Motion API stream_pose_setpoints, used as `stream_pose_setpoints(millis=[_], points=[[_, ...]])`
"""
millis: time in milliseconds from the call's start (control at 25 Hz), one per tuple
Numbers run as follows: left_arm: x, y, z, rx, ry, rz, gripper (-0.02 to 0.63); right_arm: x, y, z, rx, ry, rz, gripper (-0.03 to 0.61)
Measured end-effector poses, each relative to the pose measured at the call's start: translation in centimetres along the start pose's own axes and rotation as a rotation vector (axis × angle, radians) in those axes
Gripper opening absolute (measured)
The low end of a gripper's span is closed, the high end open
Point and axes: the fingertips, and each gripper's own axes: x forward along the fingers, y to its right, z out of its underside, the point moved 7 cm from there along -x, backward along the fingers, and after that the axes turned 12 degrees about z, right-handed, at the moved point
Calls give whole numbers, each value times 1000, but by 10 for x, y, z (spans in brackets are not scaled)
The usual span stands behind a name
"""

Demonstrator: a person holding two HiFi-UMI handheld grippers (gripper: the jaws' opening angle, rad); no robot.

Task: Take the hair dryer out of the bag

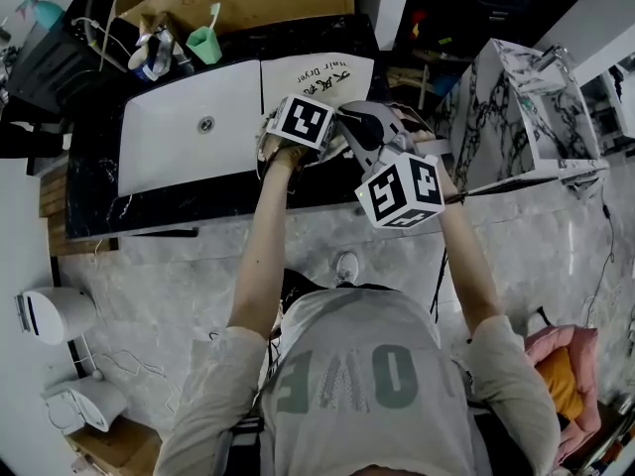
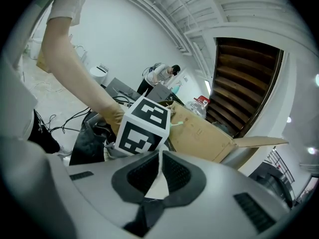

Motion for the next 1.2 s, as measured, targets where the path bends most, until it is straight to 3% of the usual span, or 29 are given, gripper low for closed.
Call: stream_pose_setpoints(millis=[200, 440, 880, 1200], points=[[-3, 0, -6, 7, 36, -10, 281, 0, 1, 0, 39, 2, 10, 43], [-10, 9, 3, -69, 43, 30, 276, 0, -2, -1, 21, -12, 37, 43], [-46, 53, 20, -3, 101, 60, 275, -1, 0, -3, -13, -56, 83, 43], [-66, 78, 55, -33, 157, 74, 275, -10, -15, -9, -59, -64, 61, 43]])
